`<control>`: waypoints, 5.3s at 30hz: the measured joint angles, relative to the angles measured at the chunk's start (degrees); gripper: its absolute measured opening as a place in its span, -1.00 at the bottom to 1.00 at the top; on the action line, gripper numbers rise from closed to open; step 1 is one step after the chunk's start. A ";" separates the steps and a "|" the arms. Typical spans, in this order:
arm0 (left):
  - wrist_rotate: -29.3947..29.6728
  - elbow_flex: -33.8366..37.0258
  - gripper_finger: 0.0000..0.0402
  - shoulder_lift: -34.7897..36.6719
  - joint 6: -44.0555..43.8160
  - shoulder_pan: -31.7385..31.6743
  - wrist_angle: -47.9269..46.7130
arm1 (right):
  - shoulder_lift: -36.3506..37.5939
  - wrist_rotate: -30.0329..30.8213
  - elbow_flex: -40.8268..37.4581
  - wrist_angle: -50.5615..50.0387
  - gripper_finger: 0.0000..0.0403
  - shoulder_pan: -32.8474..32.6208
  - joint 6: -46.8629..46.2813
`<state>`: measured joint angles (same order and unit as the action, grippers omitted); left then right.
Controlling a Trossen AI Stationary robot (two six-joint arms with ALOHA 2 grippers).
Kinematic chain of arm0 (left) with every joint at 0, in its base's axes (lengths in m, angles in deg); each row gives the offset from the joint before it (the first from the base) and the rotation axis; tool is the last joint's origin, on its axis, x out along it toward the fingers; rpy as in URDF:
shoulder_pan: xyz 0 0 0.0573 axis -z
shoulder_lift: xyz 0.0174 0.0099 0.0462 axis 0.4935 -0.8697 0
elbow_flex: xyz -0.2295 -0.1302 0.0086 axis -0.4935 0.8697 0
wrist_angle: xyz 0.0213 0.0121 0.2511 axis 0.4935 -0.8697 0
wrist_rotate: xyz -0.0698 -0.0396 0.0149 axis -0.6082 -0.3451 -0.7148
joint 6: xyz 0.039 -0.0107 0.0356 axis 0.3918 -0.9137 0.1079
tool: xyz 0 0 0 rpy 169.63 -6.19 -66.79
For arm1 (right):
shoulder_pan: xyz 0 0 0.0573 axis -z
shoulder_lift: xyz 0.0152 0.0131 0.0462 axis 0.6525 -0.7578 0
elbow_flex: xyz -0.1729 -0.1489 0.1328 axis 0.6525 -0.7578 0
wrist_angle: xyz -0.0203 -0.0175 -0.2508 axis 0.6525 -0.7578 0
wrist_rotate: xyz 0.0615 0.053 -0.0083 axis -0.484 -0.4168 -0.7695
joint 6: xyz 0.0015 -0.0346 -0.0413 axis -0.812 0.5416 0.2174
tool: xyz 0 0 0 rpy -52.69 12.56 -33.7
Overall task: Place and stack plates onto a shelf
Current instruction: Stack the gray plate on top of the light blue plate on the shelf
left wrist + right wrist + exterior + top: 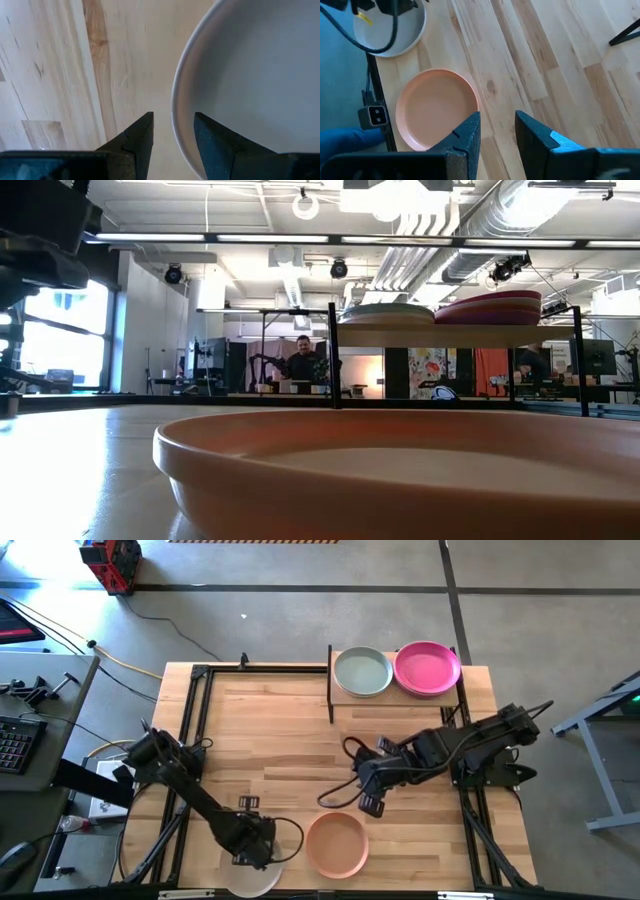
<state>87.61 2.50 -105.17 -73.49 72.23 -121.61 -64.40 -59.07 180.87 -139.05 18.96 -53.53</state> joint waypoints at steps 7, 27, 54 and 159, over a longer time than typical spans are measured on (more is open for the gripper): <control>-0.12 -0.02 -0.35 -2.46 1.99 -0.28 1.04 | 0.00 0.02 0.00 0.40 -0.51 -0.55 -1.91; 0.04 -0.07 -0.73 -3.59 3.45 -0.63 3.62 | -0.02 0.02 0.00 0.62 -0.51 -0.53 -2.29; 6.67 0.09 -1.00 11.82 -0.46 -10.50 -4.30 | -0.02 8.55 0.00 0.60 -0.51 -0.14 -2.31; 15.71 -8.48 -0.42 34.15 28.02 -62.85 28.66 | 3.48 9.43 0.00 18.39 -1.00 39.56 22.32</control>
<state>103.32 -5.98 -71.01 -45.48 9.37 -92.95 -60.93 -49.64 180.87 -120.67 58.51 -31.21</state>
